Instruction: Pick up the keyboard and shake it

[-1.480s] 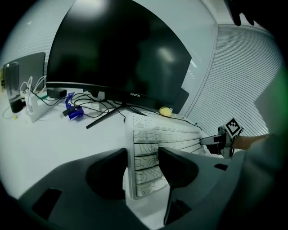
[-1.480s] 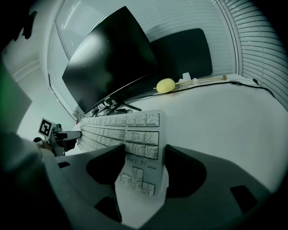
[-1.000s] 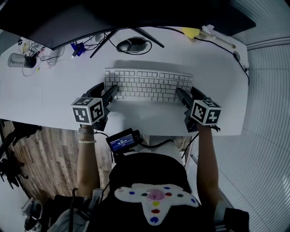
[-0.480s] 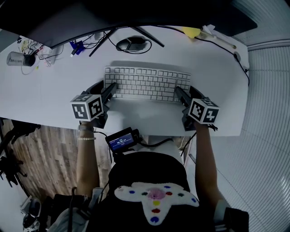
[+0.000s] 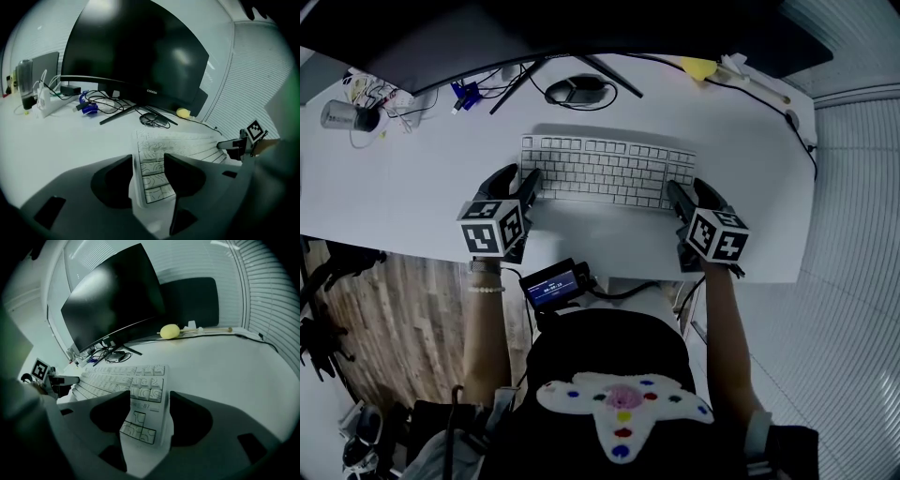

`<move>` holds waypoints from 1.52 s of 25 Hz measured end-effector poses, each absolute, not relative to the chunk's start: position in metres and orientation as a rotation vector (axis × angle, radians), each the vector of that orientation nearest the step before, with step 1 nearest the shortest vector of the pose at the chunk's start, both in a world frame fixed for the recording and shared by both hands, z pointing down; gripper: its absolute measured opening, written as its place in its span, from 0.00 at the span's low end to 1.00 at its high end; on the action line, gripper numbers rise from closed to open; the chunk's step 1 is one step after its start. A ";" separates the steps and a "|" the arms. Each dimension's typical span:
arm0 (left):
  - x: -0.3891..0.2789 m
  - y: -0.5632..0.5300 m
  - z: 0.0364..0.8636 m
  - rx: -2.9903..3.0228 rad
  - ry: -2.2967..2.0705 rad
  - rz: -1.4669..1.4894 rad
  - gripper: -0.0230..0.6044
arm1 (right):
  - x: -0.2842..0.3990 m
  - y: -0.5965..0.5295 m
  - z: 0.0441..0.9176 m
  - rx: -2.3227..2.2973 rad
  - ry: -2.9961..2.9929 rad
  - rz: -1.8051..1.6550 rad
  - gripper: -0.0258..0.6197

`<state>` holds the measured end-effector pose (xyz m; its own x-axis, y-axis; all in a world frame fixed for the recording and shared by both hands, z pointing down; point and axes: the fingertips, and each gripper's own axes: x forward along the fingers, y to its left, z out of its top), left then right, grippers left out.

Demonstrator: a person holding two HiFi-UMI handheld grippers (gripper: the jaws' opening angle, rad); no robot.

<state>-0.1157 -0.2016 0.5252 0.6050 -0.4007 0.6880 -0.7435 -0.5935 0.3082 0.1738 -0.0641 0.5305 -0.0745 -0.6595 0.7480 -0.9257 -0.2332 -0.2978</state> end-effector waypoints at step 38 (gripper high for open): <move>-0.030 -0.128 0.276 2.971 -1.005 0.394 0.06 | 0.120 -0.068 0.291 2.002 -2.176 0.344 0.11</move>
<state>-0.0300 -0.1277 0.2762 0.7666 -0.6002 0.2280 -0.5954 -0.7975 -0.0977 0.1196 -0.0676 0.2909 -0.0877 -0.9576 0.2745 -0.9955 0.0748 -0.0574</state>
